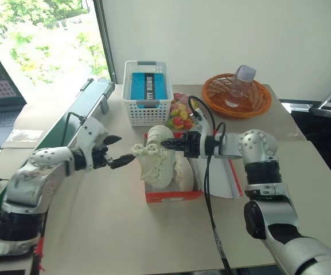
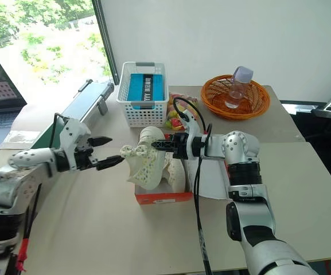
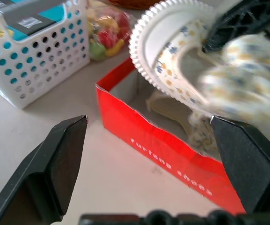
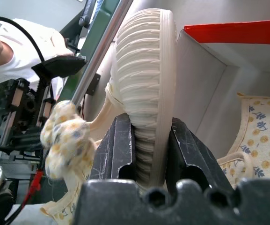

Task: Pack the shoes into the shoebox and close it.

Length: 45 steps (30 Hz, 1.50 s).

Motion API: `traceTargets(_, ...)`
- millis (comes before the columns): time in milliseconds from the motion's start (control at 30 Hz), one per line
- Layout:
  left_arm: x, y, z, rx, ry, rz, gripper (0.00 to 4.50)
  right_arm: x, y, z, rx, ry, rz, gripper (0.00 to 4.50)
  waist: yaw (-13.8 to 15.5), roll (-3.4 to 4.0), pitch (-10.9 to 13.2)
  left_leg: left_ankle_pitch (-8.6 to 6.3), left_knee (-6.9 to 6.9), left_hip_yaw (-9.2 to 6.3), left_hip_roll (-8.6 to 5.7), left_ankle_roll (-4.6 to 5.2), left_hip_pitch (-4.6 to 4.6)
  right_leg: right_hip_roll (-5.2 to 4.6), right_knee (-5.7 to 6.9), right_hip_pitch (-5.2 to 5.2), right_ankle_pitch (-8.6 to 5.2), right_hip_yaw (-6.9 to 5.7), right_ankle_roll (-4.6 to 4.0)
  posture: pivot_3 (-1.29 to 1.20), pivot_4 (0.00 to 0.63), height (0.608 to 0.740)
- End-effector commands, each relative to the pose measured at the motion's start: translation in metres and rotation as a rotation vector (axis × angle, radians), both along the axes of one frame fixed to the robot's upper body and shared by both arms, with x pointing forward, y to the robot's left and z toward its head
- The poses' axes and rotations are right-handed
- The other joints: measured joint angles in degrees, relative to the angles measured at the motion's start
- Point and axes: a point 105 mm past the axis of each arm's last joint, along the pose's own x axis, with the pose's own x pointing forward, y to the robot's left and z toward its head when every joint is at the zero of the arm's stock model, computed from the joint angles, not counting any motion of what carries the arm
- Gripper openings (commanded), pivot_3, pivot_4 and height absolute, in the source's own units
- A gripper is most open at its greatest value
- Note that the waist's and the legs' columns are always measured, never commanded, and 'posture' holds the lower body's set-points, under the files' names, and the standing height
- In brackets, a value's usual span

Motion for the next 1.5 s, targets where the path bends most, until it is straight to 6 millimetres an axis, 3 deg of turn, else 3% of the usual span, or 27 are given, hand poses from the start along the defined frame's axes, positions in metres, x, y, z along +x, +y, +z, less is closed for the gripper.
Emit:
traceTargets(33, -0.012, -0.005, 0.016, 0.016, -0.034, -0.107, 4.5, 0.001, 0.005, 0.006, 0.026, -0.049, 0.026, 0.43, 0.11, 0.01, 0.01, 0.0, 0.0, 0.0, 0.0, 0.0, 0.0, -0.01, 0.0, 0.0, 0.0, 0.0, 0.0, 0.0, 0.15, 0.74)
traceTargets(167, -0.018, -0.008, 0.019, 0.02, -0.023, -0.151, 4.5, 0.004, 0.005, -0.006, 0.01, -0.034, 0.029, 0.43, 0.37, 0.01, 0.01, 0.0, 0.0, 0.0, -0.01, 0.0, 0.0, -0.01, -0.01, 0.02, 0.0, -0.01, 0.01, 0.0, 0.15, 0.74)
traceTargets(300, -0.027, -0.016, 0.019, 0.028, -0.004, -0.21, 4.5, 0.007, 0.002, -0.033, -0.036, 0.003, 0.027, 0.43, 0.31, 0.01, 0.01, 0.0, 0.0, 0.0, 0.0, 0.0, 0.0, 0.01, -0.01, 0.01, 0.0, 0.0, 0.01, 0.0, 0.15, 0.74)
traceTargets(433, -0.033, -0.018, 0.018, 0.033, 0.007, -0.229, 4.5, 0.013, -0.014, -0.069, -0.096, 0.067, -0.021, 0.43, 0.35, 0.01, 0.0, 0.0, 0.0, 0.01, -0.01, 0.0, 0.03, 0.01, -0.01, 0.04, -0.01, 0.0, 0.01, 0.0, 0.15, 0.74)
traceTargets(600, -0.035, -0.017, 0.018, 0.034, 0.007, -0.226, 4.5, 0.02, -0.047, -0.11, -0.346, 0.036, -0.053, 0.43, 0.35, -0.02, -0.07, -0.03, 0.0, 0.04, 0.0, -0.06, 0.8, -0.01, -0.06, 0.74, -0.2, 0.0, -0.06, 0.0, 0.15, 0.74)
traceTargets(767, -0.036, -0.021, 0.015, 0.026, 0.002, -0.232, 4.5, 0.02, -0.066, -0.127, -0.723, -0.17, 0.138, 0.43, 0.89, 0.12, -0.48, -0.32, -0.03, 0.07, -0.04, -0.53, 1.57, -0.21, -0.19, 1.15, -0.51, -0.04, -0.05, 0.0, 0.15, 0.74)
traceTargets(1067, -0.037, -0.031, 0.008, 0.012, -0.004, -0.252, 4.5, 0.019, -0.069, -0.131, -1.054, -0.461, 0.48, 0.43, 1.75, 0.26, -0.96, -0.33, -0.16, 0.26, -0.35, -0.53, 1.56, -0.89, -0.21, 1.09, -0.49, -0.29, -0.08, 0.0, 0.15, 0.74)
traceTargets(1300, -0.036, -0.034, 0.007, 0.014, -0.007, -0.263, 4.5, 0.025, -0.075, -0.12, -1.145, -0.575, 0.498, 0.43, 1.82, 0.26, -1.12, -0.32, -0.2, 0.27, -0.39, -0.53, 1.56, -0.93, -0.21, 1.06, -0.51, -0.32, -0.05, 0.0, 0.15, 0.74)
traceTargets(1500, -0.034, -0.036, 0.007, 0.022, -0.008, -0.277, 4.5, 0.017, -0.066, -0.114, -1.069, -0.583, 0.472, 0.43, 2.13, 0.33, -1.13, -0.32, -0.23, 0.27, -0.45, -0.52, 1.53, -1.01, -0.23, 1.03, -0.58, -0.32, 0.06, 0.0, 0.15, 0.74)
